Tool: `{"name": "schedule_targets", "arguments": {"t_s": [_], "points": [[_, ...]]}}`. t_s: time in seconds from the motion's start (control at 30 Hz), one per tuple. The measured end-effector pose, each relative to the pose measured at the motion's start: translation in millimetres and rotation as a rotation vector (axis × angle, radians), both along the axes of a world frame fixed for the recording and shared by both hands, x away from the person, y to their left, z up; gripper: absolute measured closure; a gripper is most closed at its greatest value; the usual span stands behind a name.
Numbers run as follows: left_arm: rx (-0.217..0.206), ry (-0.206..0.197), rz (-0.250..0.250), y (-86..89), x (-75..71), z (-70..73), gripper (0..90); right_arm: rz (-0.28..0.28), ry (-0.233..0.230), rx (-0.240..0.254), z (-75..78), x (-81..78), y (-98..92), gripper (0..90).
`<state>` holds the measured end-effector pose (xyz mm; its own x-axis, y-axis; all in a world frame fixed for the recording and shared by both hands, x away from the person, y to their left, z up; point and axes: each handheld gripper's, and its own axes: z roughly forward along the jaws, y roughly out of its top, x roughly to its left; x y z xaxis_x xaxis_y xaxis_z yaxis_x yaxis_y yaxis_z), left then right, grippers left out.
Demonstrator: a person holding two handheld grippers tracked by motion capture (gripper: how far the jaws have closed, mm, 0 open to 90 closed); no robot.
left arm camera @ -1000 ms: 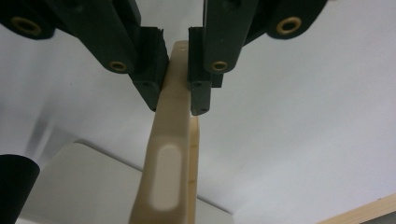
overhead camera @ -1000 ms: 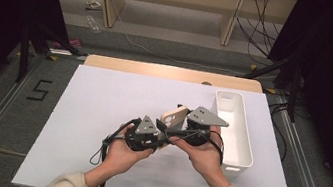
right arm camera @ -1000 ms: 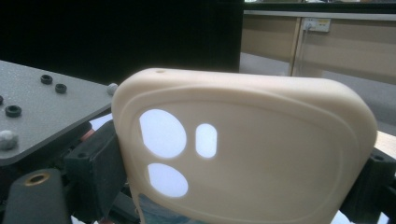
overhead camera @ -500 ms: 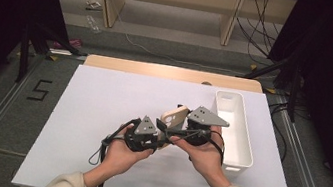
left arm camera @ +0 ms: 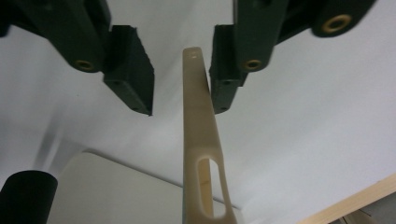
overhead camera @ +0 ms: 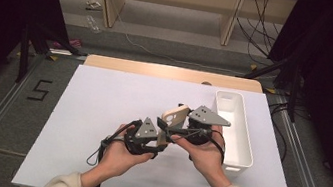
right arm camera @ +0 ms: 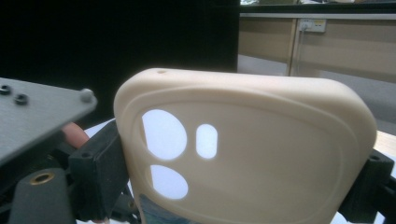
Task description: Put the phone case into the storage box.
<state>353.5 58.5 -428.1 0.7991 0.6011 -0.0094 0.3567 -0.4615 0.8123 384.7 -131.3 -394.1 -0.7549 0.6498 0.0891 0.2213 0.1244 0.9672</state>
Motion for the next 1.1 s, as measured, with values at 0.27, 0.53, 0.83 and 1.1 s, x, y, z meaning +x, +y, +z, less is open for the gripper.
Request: {"name": "schedule_targets", "arguments": {"t_s": [0.27,0.53,0.83,1.1], "points": [[0.023,0.024,0.003,6.3,-4.4,4.2,17.6,-0.017,-0.006,0.006,3.0,2.0,-4.0,14.4],[0.077,0.018,0.016,16.0,-9.0,3.7,0.0,-0.028,-0.013,0.01,5.6,3.5,-7.0,14.4],[0.07,0.0,0.019,32.4,-15.1,4.6,0.0,-0.038,-0.017,0.011,8.2,5.1,-10.2,14.4],[0.075,-0.01,0.011,46.2,-18.5,3.1,0.0,-0.048,-0.023,0.017,11.4,7.4,-14.5,14.4]]}}
